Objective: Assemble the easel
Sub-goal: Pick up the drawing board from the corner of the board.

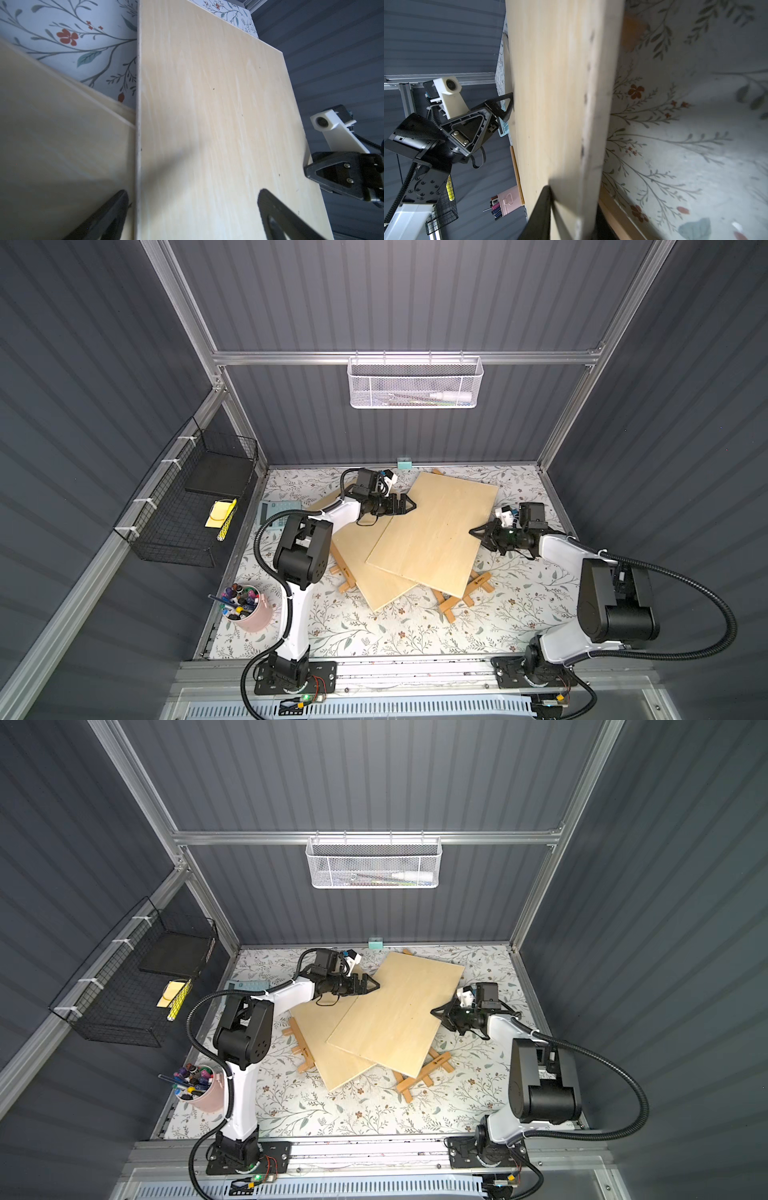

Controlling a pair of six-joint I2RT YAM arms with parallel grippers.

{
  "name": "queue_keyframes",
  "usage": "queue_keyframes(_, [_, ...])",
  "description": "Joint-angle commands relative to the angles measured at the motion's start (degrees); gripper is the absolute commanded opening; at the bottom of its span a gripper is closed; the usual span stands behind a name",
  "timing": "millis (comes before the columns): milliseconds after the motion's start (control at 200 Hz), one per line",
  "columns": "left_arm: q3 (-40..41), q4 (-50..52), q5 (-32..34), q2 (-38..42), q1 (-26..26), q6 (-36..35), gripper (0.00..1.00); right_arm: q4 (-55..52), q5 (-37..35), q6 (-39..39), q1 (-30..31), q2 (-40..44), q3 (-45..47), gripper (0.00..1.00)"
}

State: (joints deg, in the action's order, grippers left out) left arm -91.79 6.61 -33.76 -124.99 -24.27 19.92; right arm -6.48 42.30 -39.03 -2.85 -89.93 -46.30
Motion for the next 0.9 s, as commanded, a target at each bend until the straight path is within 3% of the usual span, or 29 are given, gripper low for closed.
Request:
queue_keyframes(0, [-1.02, 12.15, 3.50, -6.91, -1.61, -0.17, 0.99, -12.67, -23.19, 9.09, -2.61, -4.22, 1.86, 0.00])
queue_keyframes(345, [-18.08, 19.63, 9.02, -17.68, -2.44, -1.37, 0.99, -17.06, -27.91, 10.01, -6.66, -9.73, -1.75, 0.00])
queue_keyframes(635, [-27.96, 23.60, 8.45, -24.24, -3.56, -2.96, 0.99, -16.20, -25.65, 11.51, -7.02, -9.56, -2.10, 0.00])
queue_keyframes(895, [-31.86, 27.68, -1.61, -26.44, -3.59, -6.38, 0.99, -16.53, -22.46, 12.03, -7.04, -8.86, -3.08, 0.00])
